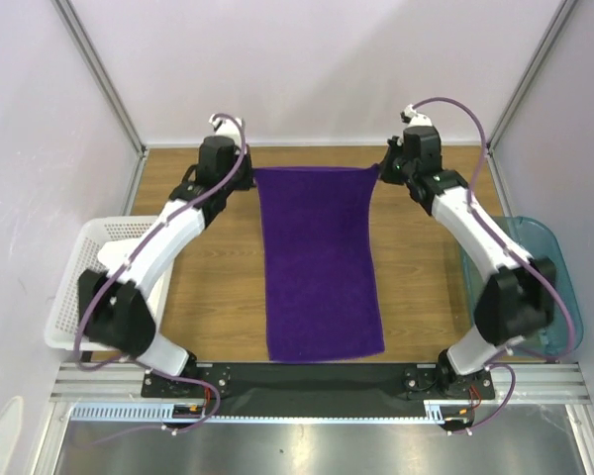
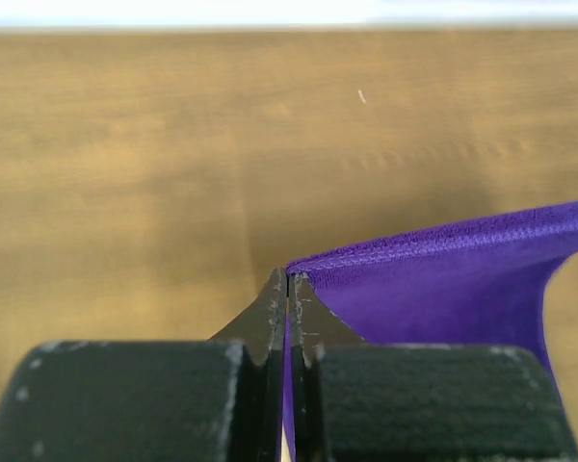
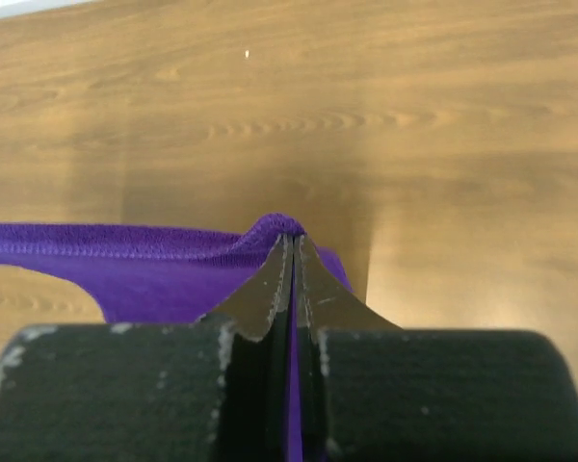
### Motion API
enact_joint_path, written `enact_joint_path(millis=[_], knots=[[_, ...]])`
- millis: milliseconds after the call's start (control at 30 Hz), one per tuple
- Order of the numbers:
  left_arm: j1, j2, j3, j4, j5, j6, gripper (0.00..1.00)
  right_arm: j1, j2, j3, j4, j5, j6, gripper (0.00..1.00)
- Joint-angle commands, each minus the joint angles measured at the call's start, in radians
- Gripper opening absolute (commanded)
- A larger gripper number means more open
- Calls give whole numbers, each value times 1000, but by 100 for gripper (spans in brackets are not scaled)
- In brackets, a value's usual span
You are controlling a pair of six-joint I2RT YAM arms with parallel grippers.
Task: Fold and stack the towels
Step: Flatten out the crumpled towel, then fold the towel
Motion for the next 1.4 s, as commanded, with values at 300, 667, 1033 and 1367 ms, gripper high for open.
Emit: enact_joint_path(millis=[300,667,1033,1367], knots=[[106,437,436,151,183,195,0,-80,440,383,221,-126,32,0],[178,562,516,249,351,199,0,-99,625,634,154,-136,3,0],[178,561,581,197,394,218,0,-112,607,690,110,-151,-29,0],[166,313,308,102,457,299,0,-116,376,432,66,-209,-84,0]])
